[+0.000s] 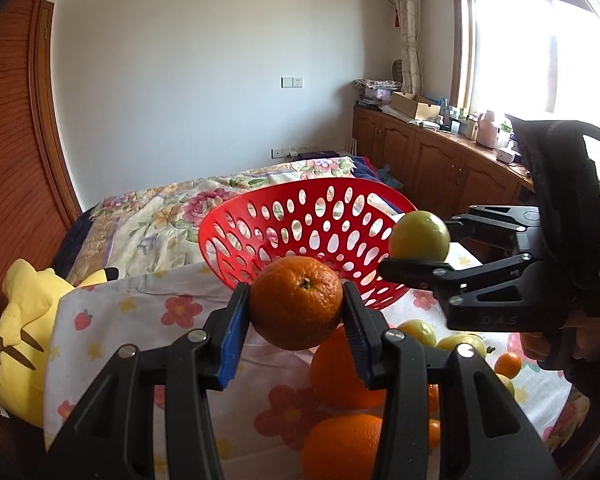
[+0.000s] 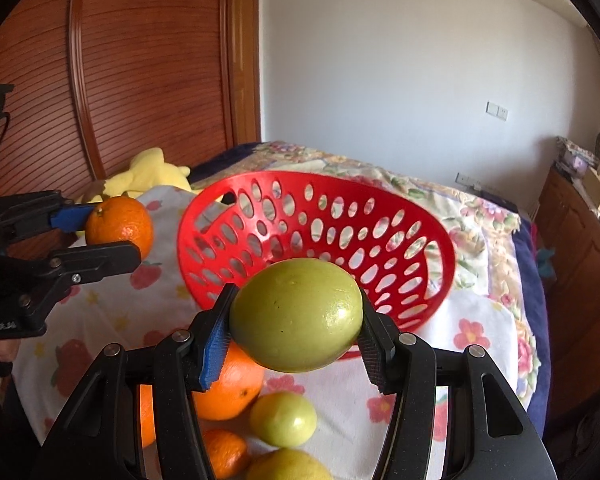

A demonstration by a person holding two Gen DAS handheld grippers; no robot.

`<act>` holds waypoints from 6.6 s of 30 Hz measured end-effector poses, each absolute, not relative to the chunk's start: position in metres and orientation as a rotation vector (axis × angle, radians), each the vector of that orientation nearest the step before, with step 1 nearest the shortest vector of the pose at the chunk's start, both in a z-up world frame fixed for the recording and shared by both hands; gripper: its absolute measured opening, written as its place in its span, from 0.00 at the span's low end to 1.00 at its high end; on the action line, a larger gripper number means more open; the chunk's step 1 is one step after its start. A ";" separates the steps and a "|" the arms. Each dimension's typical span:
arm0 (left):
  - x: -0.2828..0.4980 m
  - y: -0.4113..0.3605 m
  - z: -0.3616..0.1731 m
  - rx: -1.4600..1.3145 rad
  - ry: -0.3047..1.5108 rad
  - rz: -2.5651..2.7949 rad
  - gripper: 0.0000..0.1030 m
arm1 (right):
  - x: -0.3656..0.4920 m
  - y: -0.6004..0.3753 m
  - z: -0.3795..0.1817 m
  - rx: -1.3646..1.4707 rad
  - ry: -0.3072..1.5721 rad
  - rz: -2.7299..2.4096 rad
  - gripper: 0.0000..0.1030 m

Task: Organize fruits
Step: 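Carry both fruits over the red basket and open both tools to drop them, then grasp a small orange with the right tool while the left tool grasps a large orange, then lift both held oranges and carry them over the red basket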

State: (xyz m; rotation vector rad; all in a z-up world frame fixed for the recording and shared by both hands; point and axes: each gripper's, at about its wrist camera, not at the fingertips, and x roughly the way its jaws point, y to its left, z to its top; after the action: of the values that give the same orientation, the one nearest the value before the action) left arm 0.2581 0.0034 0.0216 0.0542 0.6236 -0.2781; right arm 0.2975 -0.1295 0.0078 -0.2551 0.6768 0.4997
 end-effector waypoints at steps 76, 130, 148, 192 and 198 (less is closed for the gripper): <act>0.140 -0.005 -0.029 0.023 0.721 -0.319 0.64 | 0.133 -0.221 -0.043 -0.066 0.689 0.222 0.65; 0.195 -0.015 -0.039 -0.026 0.872 -0.317 0.71 | 0.155 -0.229 -0.083 -0.058 0.830 0.287 0.34; 0.206 -0.020 -0.052 -0.047 0.917 -0.356 0.82 | 0.152 -0.238 -0.067 -0.033 0.807 0.260 0.34; 0.193 0.019 0.008 -0.062 0.742 -0.394 0.81 | 0.180 -0.203 -0.007 -0.080 0.687 0.262 0.34; 0.207 0.019 0.017 -0.050 0.716 -0.392 0.81 | 0.200 -0.192 0.008 -0.104 0.655 0.287 0.34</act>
State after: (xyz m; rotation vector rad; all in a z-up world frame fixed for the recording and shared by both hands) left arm 0.2070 0.0190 0.0170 -0.0501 0.7158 -0.3920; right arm 0.1995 -0.1918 0.0077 -0.1043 0.6548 0.2865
